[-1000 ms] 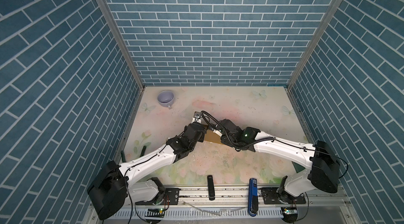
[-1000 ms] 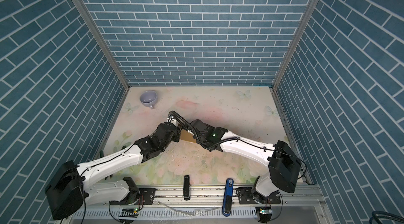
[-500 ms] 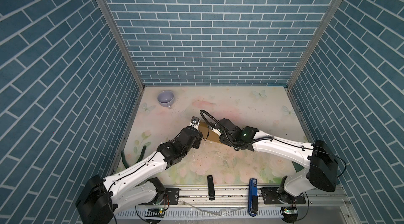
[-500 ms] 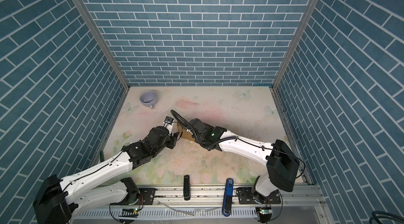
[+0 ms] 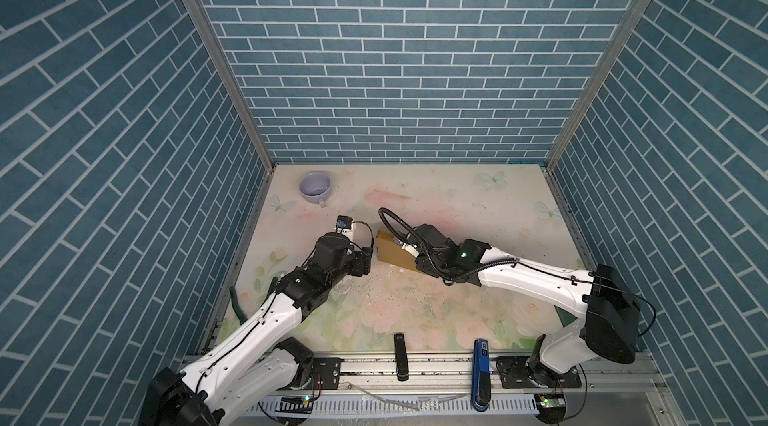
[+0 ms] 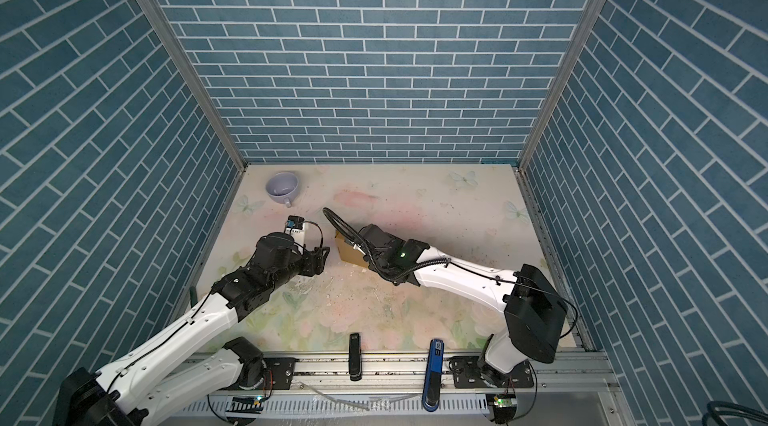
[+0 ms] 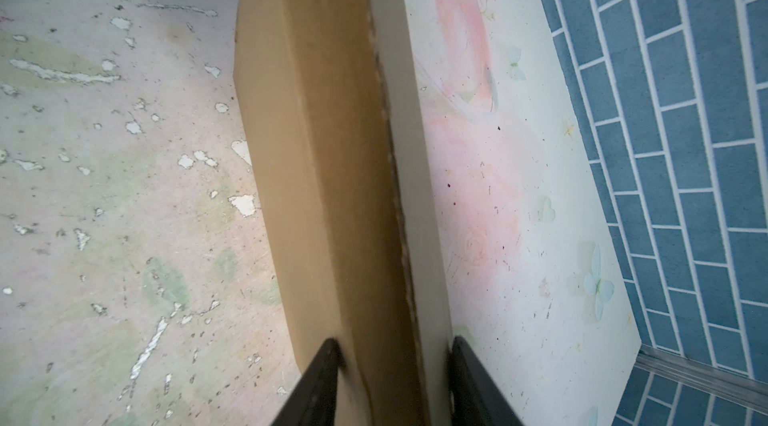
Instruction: Fold the paper box
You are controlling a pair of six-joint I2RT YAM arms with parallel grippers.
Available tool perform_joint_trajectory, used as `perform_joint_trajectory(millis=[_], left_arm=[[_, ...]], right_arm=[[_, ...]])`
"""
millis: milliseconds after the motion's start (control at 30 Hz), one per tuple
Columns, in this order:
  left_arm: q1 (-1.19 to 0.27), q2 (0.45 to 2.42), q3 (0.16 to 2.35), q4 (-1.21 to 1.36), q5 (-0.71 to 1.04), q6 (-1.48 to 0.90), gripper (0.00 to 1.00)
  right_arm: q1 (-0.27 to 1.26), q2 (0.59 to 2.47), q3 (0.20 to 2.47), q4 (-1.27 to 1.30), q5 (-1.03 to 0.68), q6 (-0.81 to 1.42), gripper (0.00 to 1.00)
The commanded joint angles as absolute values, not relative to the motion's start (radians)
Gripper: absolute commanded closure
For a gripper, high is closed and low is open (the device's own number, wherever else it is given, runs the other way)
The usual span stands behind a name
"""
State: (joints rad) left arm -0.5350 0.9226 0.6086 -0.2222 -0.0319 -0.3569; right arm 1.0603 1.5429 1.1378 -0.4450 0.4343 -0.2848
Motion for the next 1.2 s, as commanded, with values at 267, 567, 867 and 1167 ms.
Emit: perform_joint_trajectory(millis=[267,567,867,1167], left_arm=[[-0.390,1.059,0.664,-0.109,0.312,-0.431,0.15],[-0.359,1.059,0.693,-0.072,0.391,-0.465,0.10],[-0.308,1.134,0.732,-0.019,0.486,-0.527,0.11],[-0.307,1.262,0.758,0.067,0.525,-0.559,0.16]], right_arm=[[1.064,1.557,1.152,-0.473,0.361,-0.247,0.57],[1.066,1.557,1.156,-0.471,0.351,-0.239,0.57],[1.066,1.552,1.151,-0.480,0.354,-0.236,0.58],[1.066,1.556,1.157,-0.484,0.353,-0.234,0.59]])
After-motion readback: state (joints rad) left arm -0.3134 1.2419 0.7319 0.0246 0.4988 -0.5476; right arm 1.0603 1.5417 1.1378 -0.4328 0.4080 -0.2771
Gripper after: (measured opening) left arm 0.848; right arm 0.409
